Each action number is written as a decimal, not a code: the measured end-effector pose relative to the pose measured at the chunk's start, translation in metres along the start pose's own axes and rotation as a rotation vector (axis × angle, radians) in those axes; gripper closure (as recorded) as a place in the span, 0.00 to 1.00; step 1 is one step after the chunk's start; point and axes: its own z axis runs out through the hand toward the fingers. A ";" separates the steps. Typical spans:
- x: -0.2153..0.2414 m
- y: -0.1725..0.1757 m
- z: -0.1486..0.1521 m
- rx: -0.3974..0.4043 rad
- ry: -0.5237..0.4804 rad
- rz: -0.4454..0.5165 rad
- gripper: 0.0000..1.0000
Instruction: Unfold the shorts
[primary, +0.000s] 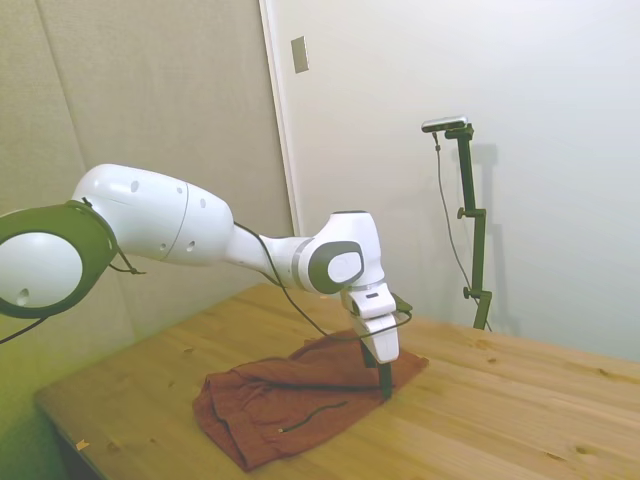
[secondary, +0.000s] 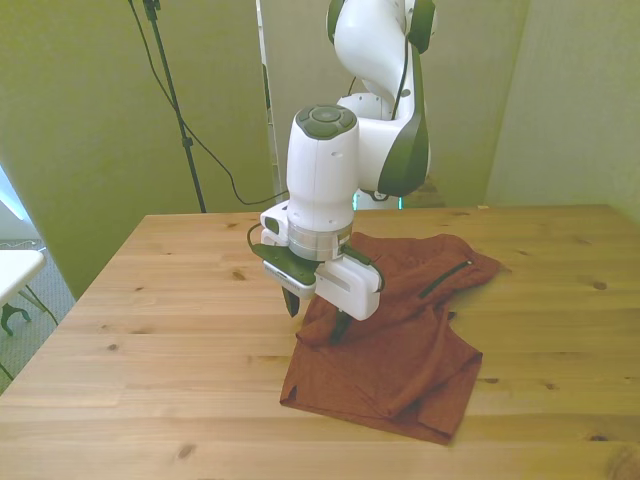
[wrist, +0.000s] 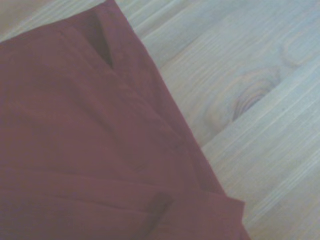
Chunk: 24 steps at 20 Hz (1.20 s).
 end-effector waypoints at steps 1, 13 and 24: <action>0.002 0.001 0.001 -0.002 0.001 -0.001 1.00; 0.008 0.002 0.004 -0.007 0.003 -0.014 1.00; 0.004 0.001 0.005 -0.008 0.001 -0.032 1.00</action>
